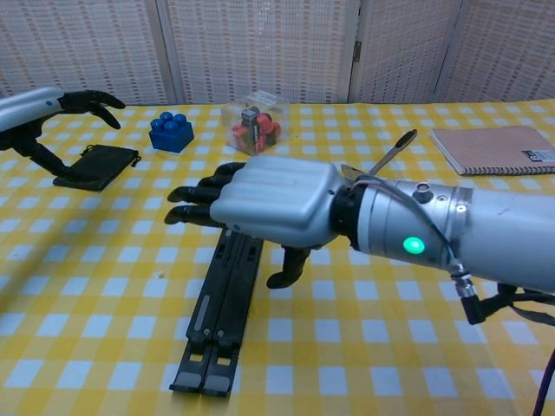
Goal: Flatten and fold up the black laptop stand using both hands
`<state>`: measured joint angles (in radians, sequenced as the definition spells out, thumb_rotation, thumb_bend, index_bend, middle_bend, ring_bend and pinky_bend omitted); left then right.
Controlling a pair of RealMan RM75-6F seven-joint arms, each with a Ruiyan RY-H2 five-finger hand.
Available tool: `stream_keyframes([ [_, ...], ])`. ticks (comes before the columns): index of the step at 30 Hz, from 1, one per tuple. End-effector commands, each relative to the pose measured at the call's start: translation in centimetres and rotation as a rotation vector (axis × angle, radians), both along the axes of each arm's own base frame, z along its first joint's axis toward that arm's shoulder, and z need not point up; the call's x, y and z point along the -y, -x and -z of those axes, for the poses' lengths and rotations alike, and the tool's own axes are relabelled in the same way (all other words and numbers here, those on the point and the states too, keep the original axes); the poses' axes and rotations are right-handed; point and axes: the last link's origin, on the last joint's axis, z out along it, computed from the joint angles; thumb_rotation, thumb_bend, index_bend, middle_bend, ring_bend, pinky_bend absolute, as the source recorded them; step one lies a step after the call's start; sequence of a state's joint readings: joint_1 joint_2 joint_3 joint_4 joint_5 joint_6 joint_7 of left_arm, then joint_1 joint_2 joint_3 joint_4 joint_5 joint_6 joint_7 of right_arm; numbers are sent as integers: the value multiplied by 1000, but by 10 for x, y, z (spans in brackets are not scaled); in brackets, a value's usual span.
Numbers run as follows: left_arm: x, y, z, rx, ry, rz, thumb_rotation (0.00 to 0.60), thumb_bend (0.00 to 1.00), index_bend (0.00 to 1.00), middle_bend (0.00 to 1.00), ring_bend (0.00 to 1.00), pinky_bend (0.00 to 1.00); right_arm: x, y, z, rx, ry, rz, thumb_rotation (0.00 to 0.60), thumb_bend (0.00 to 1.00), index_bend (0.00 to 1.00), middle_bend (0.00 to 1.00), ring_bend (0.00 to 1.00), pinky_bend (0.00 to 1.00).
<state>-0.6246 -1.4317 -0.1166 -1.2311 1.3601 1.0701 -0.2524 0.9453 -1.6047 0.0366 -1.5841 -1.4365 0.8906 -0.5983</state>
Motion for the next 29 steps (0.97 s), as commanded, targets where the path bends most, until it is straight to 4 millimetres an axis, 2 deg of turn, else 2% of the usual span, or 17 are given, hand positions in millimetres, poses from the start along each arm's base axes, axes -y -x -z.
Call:
stream_keyframes([
  [1,11,14,-17,-1,-46,-49,600,238,183,248,73,14,-4,37,-39,46,93,154,600,220,0,7,97,92],
  [8,48,39,-49,-46,-134,-109,600,248,189,242,61,13,-16,105,-108,93,255,358,600,220,0,14,92,97],
  [11,57,42,-54,-61,-148,-114,600,249,184,226,54,8,-20,119,-120,99,273,397,600,220,0,13,77,81],
  [13,72,48,-60,-80,-172,-124,600,250,178,213,46,5,-28,139,-136,104,314,456,600,220,0,11,74,69],
  [15,95,55,-69,-106,-224,-134,600,251,174,203,39,3,-42,170,-162,110,425,513,600,220,0,9,73,62],
  [19,124,58,-77,-137,-297,-127,600,251,170,196,35,0,-69,204,-185,162,479,609,600,220,0,9,69,59],
  [21,134,58,-79,-142,-317,-123,600,251,169,190,33,0,-78,215,-193,173,499,638,600,220,0,9,62,56],
  [25,155,57,-76,-154,-336,-115,600,251,166,188,33,0,-97,231,-207,223,551,680,600,220,0,9,52,50],
  [29,170,55,-73,-148,-338,-110,600,251,165,185,32,0,-107,241,-208,251,563,711,600,220,0,8,52,45],
])
